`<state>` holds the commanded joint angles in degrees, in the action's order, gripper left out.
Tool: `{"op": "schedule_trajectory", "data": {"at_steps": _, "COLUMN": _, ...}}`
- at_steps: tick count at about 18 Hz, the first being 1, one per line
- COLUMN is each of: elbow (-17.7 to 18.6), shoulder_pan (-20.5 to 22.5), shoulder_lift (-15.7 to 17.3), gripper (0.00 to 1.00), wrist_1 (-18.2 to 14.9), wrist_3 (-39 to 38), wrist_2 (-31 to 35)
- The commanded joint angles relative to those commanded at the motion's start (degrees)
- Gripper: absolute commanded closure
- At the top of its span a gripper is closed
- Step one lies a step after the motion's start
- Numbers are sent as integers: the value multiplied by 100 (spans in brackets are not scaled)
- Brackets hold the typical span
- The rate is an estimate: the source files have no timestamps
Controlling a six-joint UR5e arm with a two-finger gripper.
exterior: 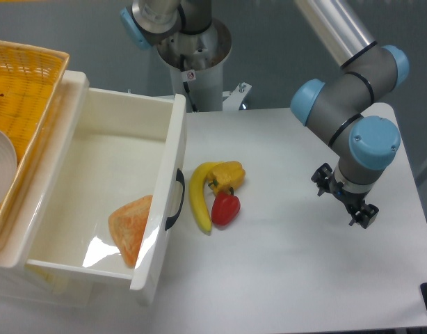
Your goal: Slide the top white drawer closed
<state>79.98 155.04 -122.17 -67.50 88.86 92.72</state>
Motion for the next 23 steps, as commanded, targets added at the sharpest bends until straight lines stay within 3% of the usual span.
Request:
{"op": "schedule_trajectory", "data": {"at_steps": 10, "elbow": 9, "shoulder_pan": -26, "shoulder_lift": 70, "gripper": 0, "wrist_1": 0, "wrist_3": -271, "wrist_2": -299}}
{"op": "schedule_trajectory", "data": {"at_steps": 17, "elbow": 62, "shoulder_pan": -396, "shoulder_lift": 123, "gripper": 0, "wrist_1": 53, "wrist_3": -1747, "wrist_2": -307}}
{"op": "schedule_trajectory", "data": {"at_steps": 20, "elbow": 105, "shoulder_pan": -396, "shoulder_lift": 167, "gripper": 0, "wrist_1": 9, "wrist_3": -1872, "wrist_2": -807}}
{"op": "schedule_trajectory", "data": {"at_steps": 23, "elbow": 263, "shoulder_pan": -404, "shoulder_lift": 202, "gripper": 0, "wrist_1": 17, "wrist_3": -2591, "wrist_2": -1037}}
